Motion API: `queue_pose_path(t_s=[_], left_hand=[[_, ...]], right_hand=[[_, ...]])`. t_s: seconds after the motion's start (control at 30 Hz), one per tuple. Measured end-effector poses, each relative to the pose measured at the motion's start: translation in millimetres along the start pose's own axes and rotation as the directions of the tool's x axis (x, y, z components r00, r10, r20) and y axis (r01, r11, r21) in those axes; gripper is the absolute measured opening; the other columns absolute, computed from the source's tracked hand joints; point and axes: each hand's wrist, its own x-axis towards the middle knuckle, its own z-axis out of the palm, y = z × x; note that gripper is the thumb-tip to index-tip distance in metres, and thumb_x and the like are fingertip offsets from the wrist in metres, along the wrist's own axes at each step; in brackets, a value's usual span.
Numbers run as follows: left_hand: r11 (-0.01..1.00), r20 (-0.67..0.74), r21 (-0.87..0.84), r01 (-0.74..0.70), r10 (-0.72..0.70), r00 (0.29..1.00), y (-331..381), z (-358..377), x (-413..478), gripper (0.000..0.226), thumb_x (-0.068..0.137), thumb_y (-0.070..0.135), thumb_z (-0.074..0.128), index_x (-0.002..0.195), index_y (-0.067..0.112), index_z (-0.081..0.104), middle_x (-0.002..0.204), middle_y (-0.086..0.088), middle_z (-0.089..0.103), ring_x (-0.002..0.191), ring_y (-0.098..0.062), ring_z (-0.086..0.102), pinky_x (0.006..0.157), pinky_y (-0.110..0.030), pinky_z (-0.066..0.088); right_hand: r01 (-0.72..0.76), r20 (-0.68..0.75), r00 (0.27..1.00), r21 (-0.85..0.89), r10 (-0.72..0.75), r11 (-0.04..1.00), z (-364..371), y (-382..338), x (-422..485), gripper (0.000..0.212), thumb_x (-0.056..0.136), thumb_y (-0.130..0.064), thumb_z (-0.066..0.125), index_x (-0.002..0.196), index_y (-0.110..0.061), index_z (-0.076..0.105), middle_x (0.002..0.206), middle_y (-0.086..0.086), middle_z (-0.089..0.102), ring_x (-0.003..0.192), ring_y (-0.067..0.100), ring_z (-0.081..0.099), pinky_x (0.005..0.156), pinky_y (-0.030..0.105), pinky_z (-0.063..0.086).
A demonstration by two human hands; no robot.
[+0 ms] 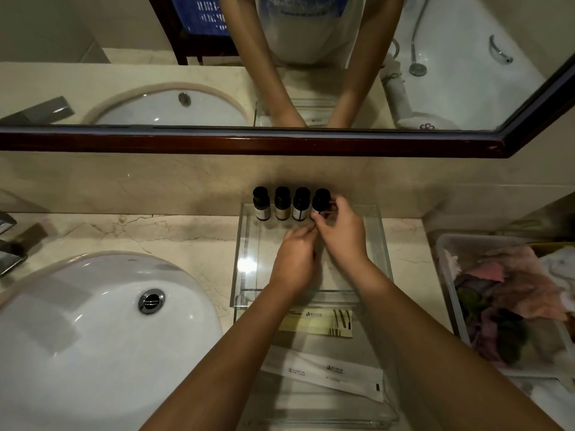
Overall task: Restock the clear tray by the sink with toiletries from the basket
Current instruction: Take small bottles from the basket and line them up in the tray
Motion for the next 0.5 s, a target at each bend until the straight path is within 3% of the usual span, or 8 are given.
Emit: queue_pose_path(t_s=[0.3, 0.5], left_hand=[[1.000, -0.022, 0.015, 0.025, -0.025, 0.999, 2.4, 1.4, 2.9, 0.049, 0.092, 0.002, 0.042, 0.140, 0.010, 0.041, 0.145, -0.008, 0.043, 0.131, -0.024, 0.036, 0.106, -0.019, 0.022], [0.999, -0.027, 0.024, 0.031, -0.031, 0.999, 5.1, 1.6, 2.6, 0.047, 0.093, 0.003, 0.041, 0.140, 0.009, 0.040, 0.146, -0.009, 0.041, 0.134, -0.023, 0.033, 0.109, -0.021, 0.021]], right_hand=[[-0.006, -0.015, 1.000, -0.044, 0.005, 0.999, 3.4, 5.2, 2.7, 0.030, 0.088, -0.024, 0.060, 0.115, -0.013, 0.053, 0.106, 0.009, 0.064, 0.093, 0.023, 0.062, 0.067, 0.024, 0.039], [0.026, 0.005, 1.000, -0.065, -0.026, 0.998, -1.1, 8.2, 3.6, 0.031, 0.087, -0.028, 0.061, 0.115, -0.016, 0.054, 0.105, 0.006, 0.065, 0.095, 0.022, 0.062, 0.074, 0.031, 0.050]])
